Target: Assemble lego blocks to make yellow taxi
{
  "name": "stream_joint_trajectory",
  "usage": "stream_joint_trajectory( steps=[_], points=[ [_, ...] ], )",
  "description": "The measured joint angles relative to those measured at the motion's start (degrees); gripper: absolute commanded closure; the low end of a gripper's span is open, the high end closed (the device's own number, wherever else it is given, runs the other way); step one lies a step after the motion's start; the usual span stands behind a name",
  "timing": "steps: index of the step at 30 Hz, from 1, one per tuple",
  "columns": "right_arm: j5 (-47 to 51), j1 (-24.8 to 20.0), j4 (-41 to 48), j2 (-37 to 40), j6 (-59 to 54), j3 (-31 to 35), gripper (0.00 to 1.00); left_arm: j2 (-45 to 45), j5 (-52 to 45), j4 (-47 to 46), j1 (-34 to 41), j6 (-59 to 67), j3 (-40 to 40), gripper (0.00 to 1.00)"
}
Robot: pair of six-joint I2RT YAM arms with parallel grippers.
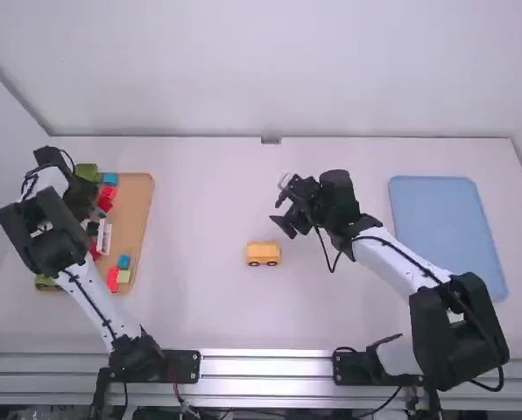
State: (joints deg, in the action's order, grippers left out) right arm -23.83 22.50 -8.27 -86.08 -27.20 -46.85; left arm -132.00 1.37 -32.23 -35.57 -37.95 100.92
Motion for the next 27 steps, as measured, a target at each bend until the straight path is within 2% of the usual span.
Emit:
stream_joint_trajectory(
  steps=[6,16,27],
  points=[
    [0.0,0.0,0.8,0.0,-0.1,0.0,0.02,0.0,1.7,1.5,0.0,0.0,0.0,0.48],
    [0.0,0.0,1.0,0.0,-0.1,0.0,0.02,0.0,2.2,3.8,0.0,0.0,-1.9,0.64],
    [0.0,0.0,1.0,0.0,-0.1,0.0,0.02,0.0,2.3,1.1,0.0,0.0,-1.1,0.69]
  ],
)
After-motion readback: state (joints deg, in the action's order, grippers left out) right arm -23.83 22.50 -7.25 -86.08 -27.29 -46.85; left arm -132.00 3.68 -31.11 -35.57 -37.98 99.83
